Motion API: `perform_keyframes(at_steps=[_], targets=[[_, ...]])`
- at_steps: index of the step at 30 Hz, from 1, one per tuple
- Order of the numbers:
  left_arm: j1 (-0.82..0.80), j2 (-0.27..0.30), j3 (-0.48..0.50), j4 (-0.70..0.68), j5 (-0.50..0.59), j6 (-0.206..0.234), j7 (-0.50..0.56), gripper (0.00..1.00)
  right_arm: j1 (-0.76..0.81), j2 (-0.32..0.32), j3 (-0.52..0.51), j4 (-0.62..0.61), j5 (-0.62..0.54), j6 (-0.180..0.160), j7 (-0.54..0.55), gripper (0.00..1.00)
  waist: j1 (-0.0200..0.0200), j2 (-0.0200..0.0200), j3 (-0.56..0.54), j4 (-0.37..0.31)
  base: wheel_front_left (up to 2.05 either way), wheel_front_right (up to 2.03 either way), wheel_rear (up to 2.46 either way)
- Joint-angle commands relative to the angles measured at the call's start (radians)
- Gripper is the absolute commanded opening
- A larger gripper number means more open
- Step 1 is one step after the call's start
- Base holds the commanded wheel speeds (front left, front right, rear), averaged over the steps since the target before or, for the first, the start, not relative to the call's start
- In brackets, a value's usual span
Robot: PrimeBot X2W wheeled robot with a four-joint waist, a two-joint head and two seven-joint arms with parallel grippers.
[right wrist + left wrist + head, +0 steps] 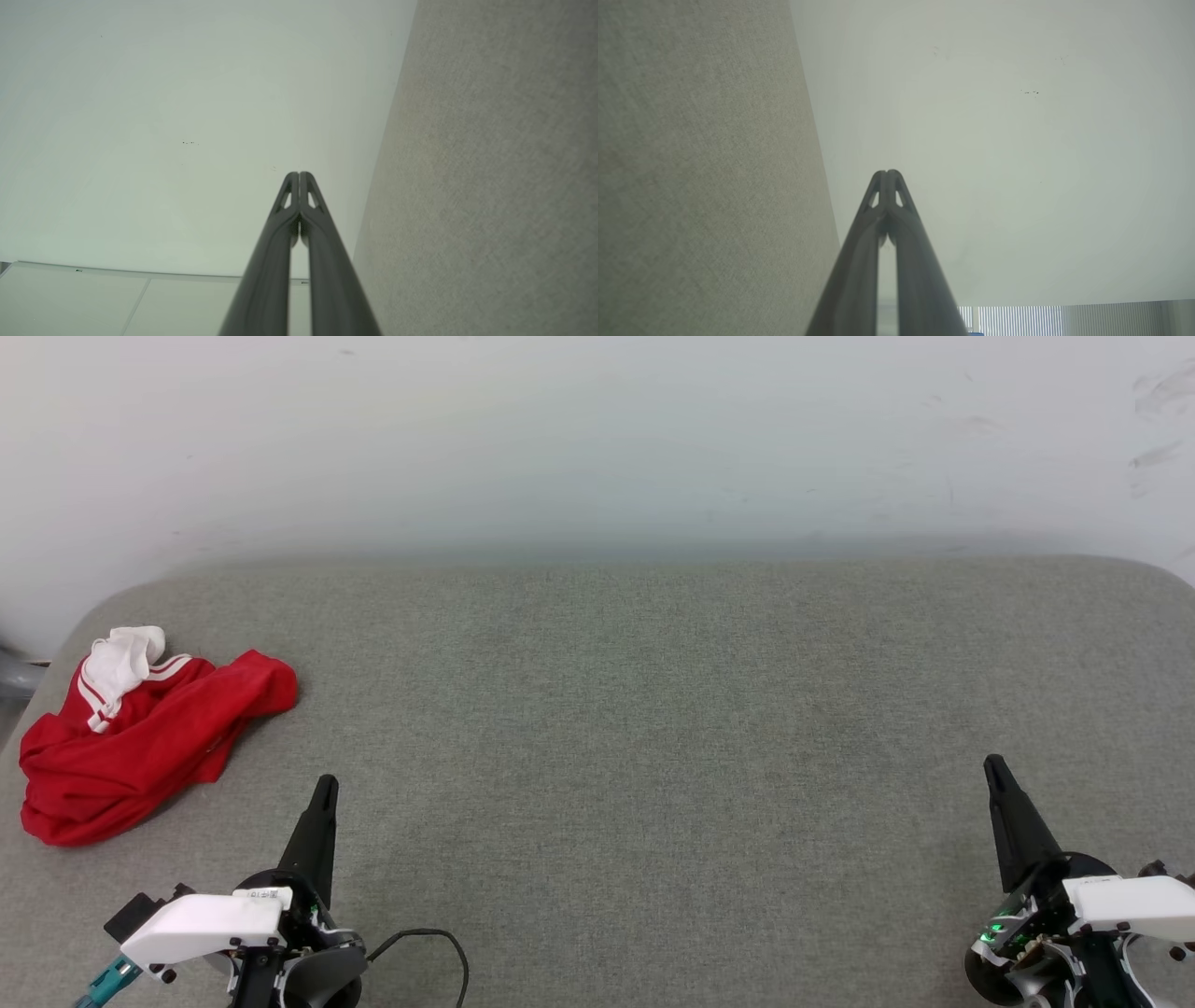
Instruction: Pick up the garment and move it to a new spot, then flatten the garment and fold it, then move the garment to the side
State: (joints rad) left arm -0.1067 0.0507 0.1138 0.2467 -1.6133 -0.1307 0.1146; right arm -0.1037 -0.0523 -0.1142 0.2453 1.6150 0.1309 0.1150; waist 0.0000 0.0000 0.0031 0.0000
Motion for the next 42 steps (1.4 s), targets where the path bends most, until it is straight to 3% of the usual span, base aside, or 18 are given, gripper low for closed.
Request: perform_keyframes(at_steps=[1, 13, 14, 25, 34, 42], targets=[[-0.006, -0.001, 0.002, -0.001, 0.001, -0.002, 0.002, 0.0, -0.011, 0.003, 0.0, 0.0, -0.005, 0.0, 0.001, 0.0, 0.0, 0.0, 0.0, 0.0, 0.0, 0.0, 0.0], [-0.006, -0.001, 0.002, -0.001, 0.001, -0.002, 0.002, 0.0, -0.011, 0.003, 0.0, 0.0, -0.004, 0.0, 0.001, 0.0, 0.0, 0.0, 0.0, 0.0, 0.0, 0.0, 0.0], [0.0, 0.0, 0.0, 0.0, 0.0, 0.0, 0.0, 1.0, 0.0, 0.0, 0.0, 0.0, 0.0, 0.0, 0.0, 1.0, 0.0, 0.0, 0.0, 0.0, 0.0, 0.0, 0.0], [0.028, -0.002, -0.003, 0.004, 0.037, 0.0, -0.036, 1.0, 0.03, 0.001, 0.005, 0.014, -0.046, 0.0, -0.035, 1.0, 0.0, 0.0, 0.001, 0.0, 0.0, 0.0, 0.0], [0.026, -0.002, 0.017, -0.039, 0.19, 0.012, -0.079, 1.0, 0.035, 0.001, 0.0, -0.03, -0.204, 0.0, -0.078, 1.0, 0.0, 0.0, 0.003, 0.0, 0.0, 0.0, 0.0], [0.035, -0.002, 0.005, -0.092, 0.343, 0.063, -0.113, 1.0, 0.04, 0.001, -0.003, -0.074, -0.366, 0.0, -0.113, 1.0, 0.0, 0.0, 0.006, 0.002, 0.0, 0.0, 0.0]])
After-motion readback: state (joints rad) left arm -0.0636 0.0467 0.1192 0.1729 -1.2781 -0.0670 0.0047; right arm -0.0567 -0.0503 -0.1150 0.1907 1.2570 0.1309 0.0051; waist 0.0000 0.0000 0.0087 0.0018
